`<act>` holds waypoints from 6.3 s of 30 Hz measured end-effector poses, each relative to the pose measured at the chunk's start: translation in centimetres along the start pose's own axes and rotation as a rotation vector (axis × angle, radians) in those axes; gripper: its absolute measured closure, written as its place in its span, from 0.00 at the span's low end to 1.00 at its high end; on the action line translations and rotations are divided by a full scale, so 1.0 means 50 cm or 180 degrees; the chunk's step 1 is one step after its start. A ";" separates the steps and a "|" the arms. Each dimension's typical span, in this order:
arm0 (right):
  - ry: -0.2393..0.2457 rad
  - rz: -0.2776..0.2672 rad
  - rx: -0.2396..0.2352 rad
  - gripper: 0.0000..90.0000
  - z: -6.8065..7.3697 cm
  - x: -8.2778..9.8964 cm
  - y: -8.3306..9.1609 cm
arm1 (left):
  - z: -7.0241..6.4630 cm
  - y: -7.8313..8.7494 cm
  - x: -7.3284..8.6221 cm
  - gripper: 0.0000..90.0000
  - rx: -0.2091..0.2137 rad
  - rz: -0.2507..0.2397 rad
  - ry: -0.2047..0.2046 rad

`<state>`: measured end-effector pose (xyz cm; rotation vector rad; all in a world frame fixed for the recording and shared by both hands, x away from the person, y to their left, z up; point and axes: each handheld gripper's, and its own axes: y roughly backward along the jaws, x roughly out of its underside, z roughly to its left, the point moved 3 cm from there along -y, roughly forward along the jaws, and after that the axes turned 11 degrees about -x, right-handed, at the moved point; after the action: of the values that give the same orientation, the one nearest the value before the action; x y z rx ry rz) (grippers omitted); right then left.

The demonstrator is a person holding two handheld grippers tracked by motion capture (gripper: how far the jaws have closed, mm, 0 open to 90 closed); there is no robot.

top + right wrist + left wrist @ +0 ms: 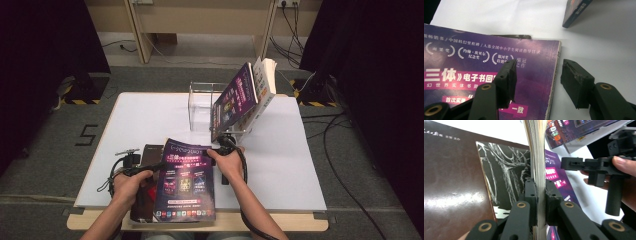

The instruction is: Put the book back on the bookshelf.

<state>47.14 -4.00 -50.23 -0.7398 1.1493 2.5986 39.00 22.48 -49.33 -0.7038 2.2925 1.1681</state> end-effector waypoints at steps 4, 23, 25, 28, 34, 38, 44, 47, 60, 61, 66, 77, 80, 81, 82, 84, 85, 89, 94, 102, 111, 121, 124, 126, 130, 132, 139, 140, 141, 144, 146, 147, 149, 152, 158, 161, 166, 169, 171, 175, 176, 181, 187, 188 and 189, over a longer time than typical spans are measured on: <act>0.0002 0.0002 -0.0011 0.51 0.000 -0.001 -0.001 | 0.001 -0.002 0.001 0.92 -0.0025 0.0012 -0.0014; -0.0005 0.0019 -0.0005 0.51 0.002 -0.006 -0.007 | 0.024 -0.035 0.007 0.83 -0.0325 0.0210 -0.0007; -0.0007 0.0016 -0.0002 0.51 0.002 -0.006 -0.007 | 0.023 -0.036 0.008 0.82 -0.0348 0.0209 -0.0025; 0.0019 0.0019 0.0017 0.51 0.003 -0.006 -0.008 | 0.018 -0.032 0.005 0.86 -0.0351 0.0204 -0.0098; 0.0045 0.0021 0.0032 0.51 0.004 -0.005 -0.008 | 0.010 -0.026 0.003 0.91 -0.0314 0.0166 -0.0185; 0.0032 0.0018 0.0018 0.51 0.003 -0.006 -0.008 | 0.005 -0.014 -0.001 0.92 -0.0133 0.0078 -0.0184; 0.0029 -0.0031 -0.0008 0.51 0.001 -0.008 -0.008 | 0.003 -0.001 -0.005 0.92 0.0140 -0.0034 -0.0221; 0.0028 -0.0044 -0.0042 0.51 0.001 -0.008 -0.008 | 0.002 0.005 -0.005 0.92 0.0217 -0.0055 -0.0233; -0.0135 -0.0103 -0.0234 0.49 -0.009 -0.011 -0.011 | 0.002 0.014 -0.002 0.92 0.0432 -0.0051 -0.0161; -0.0140 -0.0116 -0.0257 0.49 -0.010 -0.011 -0.011 | 0.004 0.013 -0.001 0.92 0.0433 -0.0045 -0.0140; -0.0158 -0.0133 -0.0261 0.54 -0.014 -0.011 -0.011 | 0.020 0.001 0.003 0.92 0.0314 0.0042 -0.0095; -0.0230 -0.0012 -0.0333 0.59 -0.011 -0.009 -0.010 | 0.046 -0.016 0.006 0.92 0.0071 0.0193 -0.0010; -0.0224 0.0056 -0.0353 0.57 -0.006 -0.009 -0.013 | 0.047 -0.019 0.005 0.92 0.0029 0.0238 -0.0023; -0.0225 0.0057 -0.0361 0.56 -0.005 -0.009 -0.014 | 0.047 -0.019 0.004 0.92 0.0028 0.0239 -0.0025; -0.0224 0.0055 -0.0354 0.57 -0.005 -0.009 -0.014 | 0.047 -0.019 0.004 0.92 0.0028 0.0240 -0.0029; -0.0198 0.0061 -0.0300 0.62 -0.006 -0.008 -0.013 | 0.047 -0.019 0.004 0.92 0.0023 0.0238 -0.0025; -0.0196 0.0064 -0.0254 0.67 -0.007 -0.008 -0.013 | 0.047 -0.019 0.004 0.92 0.0023 0.0242 -0.0024; -0.0162 0.0062 -0.0173 0.70 -0.005 -0.008 -0.013 | 0.047 -0.020 0.004 0.92 0.0013 0.0254 -0.0027; -0.0139 0.0094 -0.0180 0.77 -0.004 -0.012 -0.005 | 0.047 -0.023 0.002 0.92 -0.0028 0.0276 -0.0054; -0.0130 0.0053 -0.0233 0.81 0.006 -0.019 0.007 | 0.050 -0.024 0.002 0.92 -0.0053 0.0314 -0.0028; -0.0209 0.0072 -0.0293 0.77 0.005 -0.018 0.008 | 0.050 -0.025 0.001 0.92 -0.0058 0.0327 -0.0020; -0.0249 0.0174 -0.0343 0.76 0.004 -0.013 0.004 | 0.050 -0.026 0.001 0.91 -0.0067 0.0330 -0.0014; -0.0246 0.0163 -0.0334 0.80 0.005 -0.012 0.005 | 0.050 -0.026 0.001 0.91 -0.0079 0.0329 -0.0023; -0.0187 0.0151 -0.0330 0.83 0.008 -0.014 0.006 | 0.052 -0.026 0.001 0.91 -0.0078 0.0329 -0.0005; -0.0155 0.0142 -0.0387 0.88 0.023 -0.020 0.014 | 0.053 -0.027 0.001 0.91 -0.0093 0.0336 0.0016; -0.0132 0.0136 -0.0407 0.89 0.029 -0.022 0.016 | 0.052 -0.027 0.000 0.91 -0.0109 0.0347 0.0007; -0.0131 0.0134 -0.0419 0.87 0.029 -0.022 0.016 | 0.050 -0.027 -0.001 0.91 -0.0128 0.0346 -0.0025; -0.0134 0.0139 -0.0418 0.87 0.027 -0.022 0.016 | 0.049 -0.026 -0.001 0.91 -0.0132 0.0344 -0.0029; -0.0150 0.0140 -0.0426 0.87 0.027 -0.022 0.016 | 0.049 -0.026 -0.001 0.91 -0.0133 0.0345 -0.0028; -0.0184 0.0132 -0.0452 0.89 0.026 -0.022 0.017 | 0.050 -0.026 0.000 0.90 -0.0132 0.0341 -0.0017; -0.0305 0.0090 -0.0493 0.91 0.028 -0.021 0.019 | 0.052 -0.026 0.001 0.90 -0.0128 0.0325 -0.0018; -0.0332 0.0069 -0.0508 0.91 0.030 -0.021 0.020 | 0.052 -0.026 0.002 0.90 -0.0132 0.0319 -0.0028; -0.0347 0.0010 -0.0544 0.92 0.034 -0.020 0.023 | 0.053 -0.026 0.002 0.88 -0.0147 0.0306 -0.0048; -0.0340 -0.0057 -0.0588 0.92 0.042 -0.019 0.028 | 0.053 -0.025 0.003 0.84 -0.0201 0.0283 -0.0123; -0.0280 -0.0229 -0.0697 0.93 0.060 -0.021 0.044 | 0.053 -0.011 -0.008 0.53 -0.0485 -0.0020 -0.0254; -0.0207 -0.0317 -0.0733 0.93 0.072 -0.024 0.055 | 0.050 -0.001 -0.015 0.39 -0.0515 -0.0139 -0.0304; -0.0104 -0.0480 -0.0766 0.93 0.086 -0.030 0.072 | 0.047 0.004 -0.010 0.30 -0.0493 -0.0207 -0.0296; -0.0067 -0.0544 -0.0780 0.93 0.090 -0.032 0.081 | 0.052 0.005 -0.006 0.28 -0.0536 -0.0250 -0.0335; 0.0009 -0.0602 -0.0759 0.93 0.094 -0.033 0.087 | 0.058 0.007 -0.003 0.28 -0.0585 -0.0305 -0.0349; 0.0113 -0.0738 -0.0743 0.93 0.102 -0.038 0.101 | 0.067 0.017 0.000 0.29 -0.0666 -0.0396 -0.0379; 0.0137 -0.0776 -0.0741 0.93 0.105 -0.040 0.106 | 0.068 0.019 0.000 0.30 -0.0671 -0.0403 -0.0368; 0.0347 -0.0967 -0.0769 0.93 0.127 -0.043 0.133 | 0.073 0.019 0.001 0.30 -0.0679 -0.0413 -0.0334; 0.0483 -0.1098 -0.0747 0.93 0.138 -0.048 0.152 | 0.076 0.024 0.001 0.30 -0.0714 -0.0468 -0.0373; 0.0497 -0.1117 -0.0755 0.93 0.138 -0.048 0.154 | 0.076 0.025 0.000 0.30 -0.0716 -0.0476 -0.0371; 0.0512 -0.1138 -0.0760 0.93 0.140 -0.048 0.157 | 0.077 0.025 0.000 0.31 -0.0718 -0.0480 -0.0374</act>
<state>43.73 -4.11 -40.02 -1.1079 0.6690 2.4251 38.87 26.30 -50.61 -0.8507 1.9943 1.3705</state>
